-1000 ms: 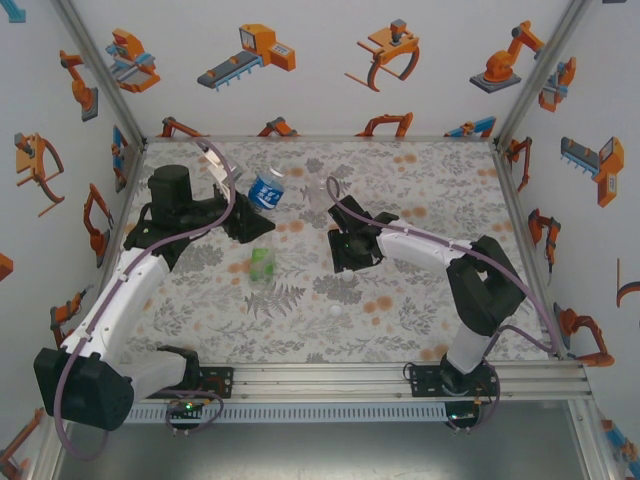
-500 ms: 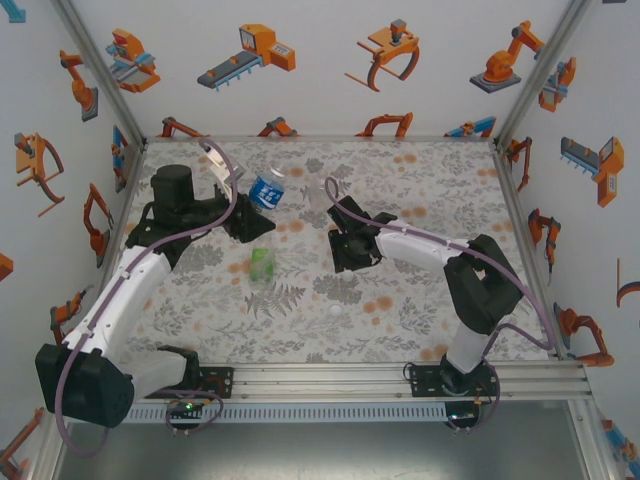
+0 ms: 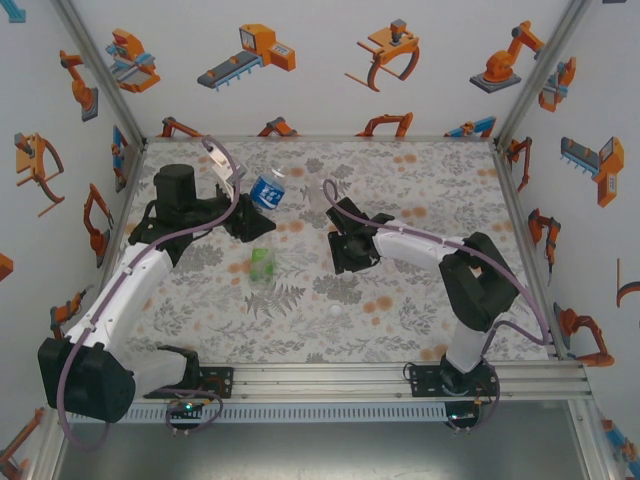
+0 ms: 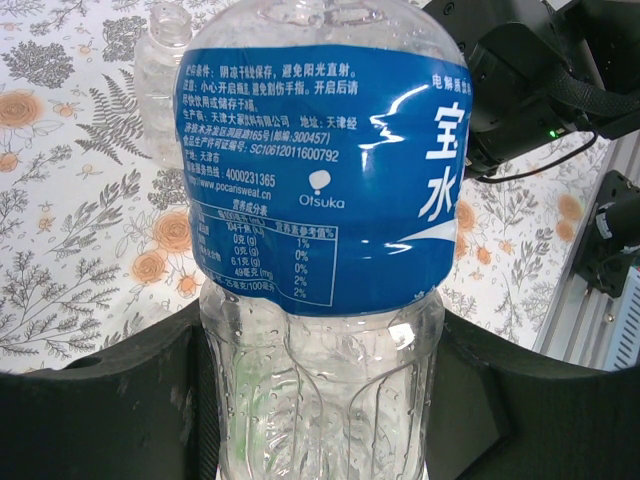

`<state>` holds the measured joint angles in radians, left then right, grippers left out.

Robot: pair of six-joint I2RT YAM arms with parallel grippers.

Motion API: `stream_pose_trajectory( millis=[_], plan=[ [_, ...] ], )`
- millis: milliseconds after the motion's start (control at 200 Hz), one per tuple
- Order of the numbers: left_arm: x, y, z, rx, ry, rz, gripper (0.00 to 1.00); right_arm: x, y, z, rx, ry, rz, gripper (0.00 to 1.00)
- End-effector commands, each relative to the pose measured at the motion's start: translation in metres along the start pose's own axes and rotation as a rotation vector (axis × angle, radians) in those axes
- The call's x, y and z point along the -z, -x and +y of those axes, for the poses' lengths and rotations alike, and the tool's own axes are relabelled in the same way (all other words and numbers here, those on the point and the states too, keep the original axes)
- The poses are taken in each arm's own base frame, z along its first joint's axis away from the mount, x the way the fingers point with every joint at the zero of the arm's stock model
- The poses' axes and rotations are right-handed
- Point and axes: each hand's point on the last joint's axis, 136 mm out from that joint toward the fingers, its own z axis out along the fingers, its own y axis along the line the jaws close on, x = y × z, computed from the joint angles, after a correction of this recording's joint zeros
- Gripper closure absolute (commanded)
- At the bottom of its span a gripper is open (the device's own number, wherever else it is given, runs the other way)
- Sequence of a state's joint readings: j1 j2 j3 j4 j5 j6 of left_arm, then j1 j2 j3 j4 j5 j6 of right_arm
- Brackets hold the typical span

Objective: Screw on the bottle caps

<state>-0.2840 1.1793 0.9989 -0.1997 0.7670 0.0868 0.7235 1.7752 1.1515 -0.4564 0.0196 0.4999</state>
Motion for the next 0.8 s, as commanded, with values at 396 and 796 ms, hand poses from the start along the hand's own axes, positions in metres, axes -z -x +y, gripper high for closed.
stream_pose_trajectory(
  millis=[396, 796],
  plan=[
    [0.0021, 0.0133, -0.0036, -0.045, -0.006, -0.016, 0.96, -0.0073, -0.0093, -0.0071, 0.017, -0.042, 0.032, 0.56],
    [0.0019, 0.0129, -0.0025, -0.044, -0.005, -0.013, 0.96, -0.0114, -0.013, -0.0091, 0.013, -0.05, 0.043, 0.56]
  ],
)
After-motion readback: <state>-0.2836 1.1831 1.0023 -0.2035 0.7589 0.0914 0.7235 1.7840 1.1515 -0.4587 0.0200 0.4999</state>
